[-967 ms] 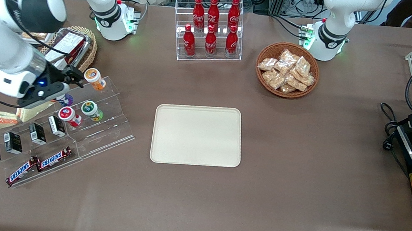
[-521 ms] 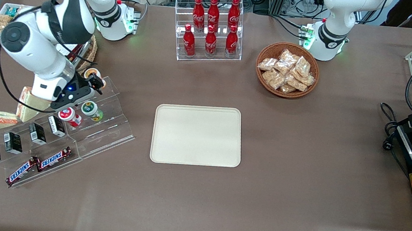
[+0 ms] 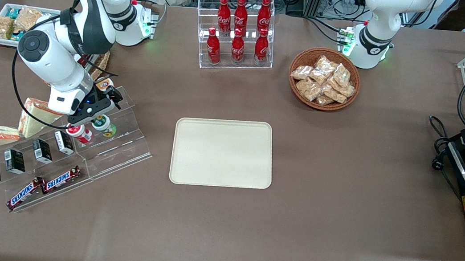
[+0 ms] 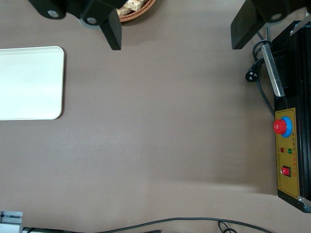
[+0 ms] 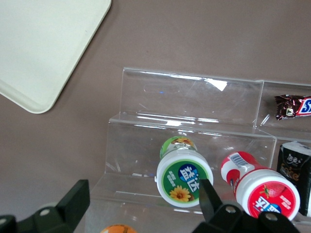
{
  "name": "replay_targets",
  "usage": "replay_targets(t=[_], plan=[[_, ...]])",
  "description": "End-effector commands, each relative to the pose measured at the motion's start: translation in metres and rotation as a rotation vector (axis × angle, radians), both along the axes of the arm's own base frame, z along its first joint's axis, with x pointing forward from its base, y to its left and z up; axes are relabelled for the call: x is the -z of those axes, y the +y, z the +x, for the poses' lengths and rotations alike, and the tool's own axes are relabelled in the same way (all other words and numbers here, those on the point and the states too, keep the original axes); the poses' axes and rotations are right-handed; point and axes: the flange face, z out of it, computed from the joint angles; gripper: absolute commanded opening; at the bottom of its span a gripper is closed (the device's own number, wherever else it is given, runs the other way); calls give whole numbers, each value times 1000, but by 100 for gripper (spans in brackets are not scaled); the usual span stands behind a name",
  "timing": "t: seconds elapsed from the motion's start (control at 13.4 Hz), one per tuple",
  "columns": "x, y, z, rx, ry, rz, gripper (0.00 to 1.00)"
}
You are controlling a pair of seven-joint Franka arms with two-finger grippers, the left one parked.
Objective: Place green gum on tray
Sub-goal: 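Lower the right gripper and close it around the green gum bottle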
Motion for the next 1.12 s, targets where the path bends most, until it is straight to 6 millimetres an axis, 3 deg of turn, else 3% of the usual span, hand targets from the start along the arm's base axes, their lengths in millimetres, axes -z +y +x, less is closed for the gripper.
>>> replay_targets(t=[0.0,0.37,1.04], plan=[[10,-8,2,-35,-21,2,100],[25,-24,9,-56,-30,-2,100],[48,-23,9,-47,-32,-5,100]])
